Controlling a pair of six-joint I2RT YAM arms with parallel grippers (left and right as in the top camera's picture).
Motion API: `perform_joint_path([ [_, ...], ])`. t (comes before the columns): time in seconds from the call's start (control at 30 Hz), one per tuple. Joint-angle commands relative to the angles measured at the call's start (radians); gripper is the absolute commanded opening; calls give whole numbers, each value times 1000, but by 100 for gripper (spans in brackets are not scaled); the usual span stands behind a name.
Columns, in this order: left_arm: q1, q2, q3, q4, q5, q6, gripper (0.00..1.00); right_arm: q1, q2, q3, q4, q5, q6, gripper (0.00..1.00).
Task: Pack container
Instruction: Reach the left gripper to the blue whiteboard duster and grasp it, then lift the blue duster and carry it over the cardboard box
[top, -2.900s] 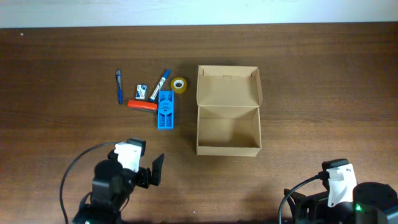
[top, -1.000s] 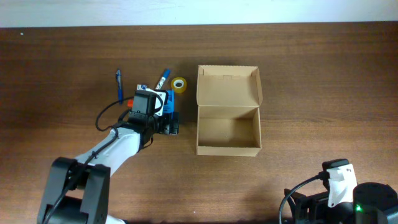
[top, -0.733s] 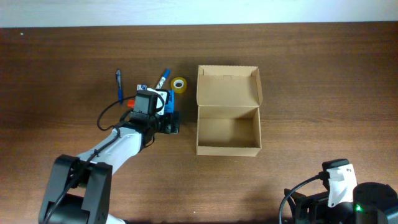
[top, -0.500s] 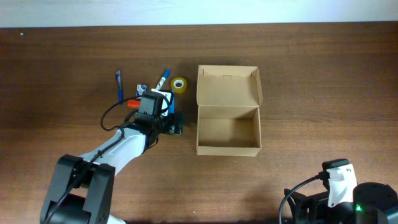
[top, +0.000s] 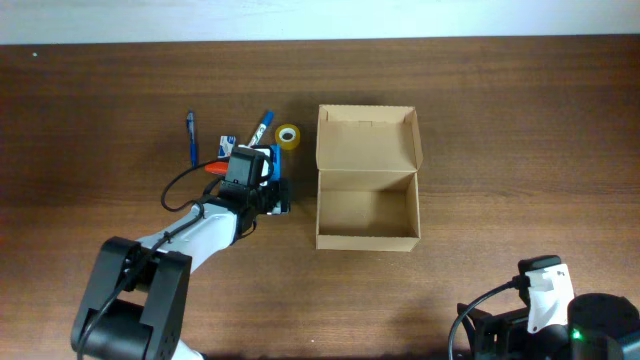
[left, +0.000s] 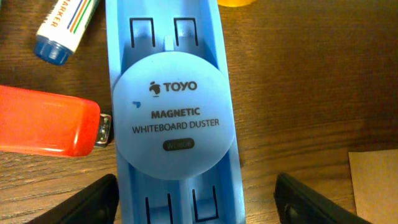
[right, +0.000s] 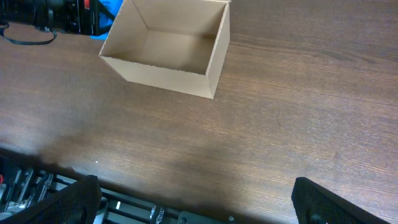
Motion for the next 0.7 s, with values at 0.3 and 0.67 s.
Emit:
perform_joint_path([
  [0.3, -11, 40, 23, 2, -37, -18, 66, -2, -4, 14, 2, 9, -11, 99],
  [0.67, -53, 40, 27, -59, -158, -17, 63, -2, -4, 14, 2, 9, -11, 99],
])
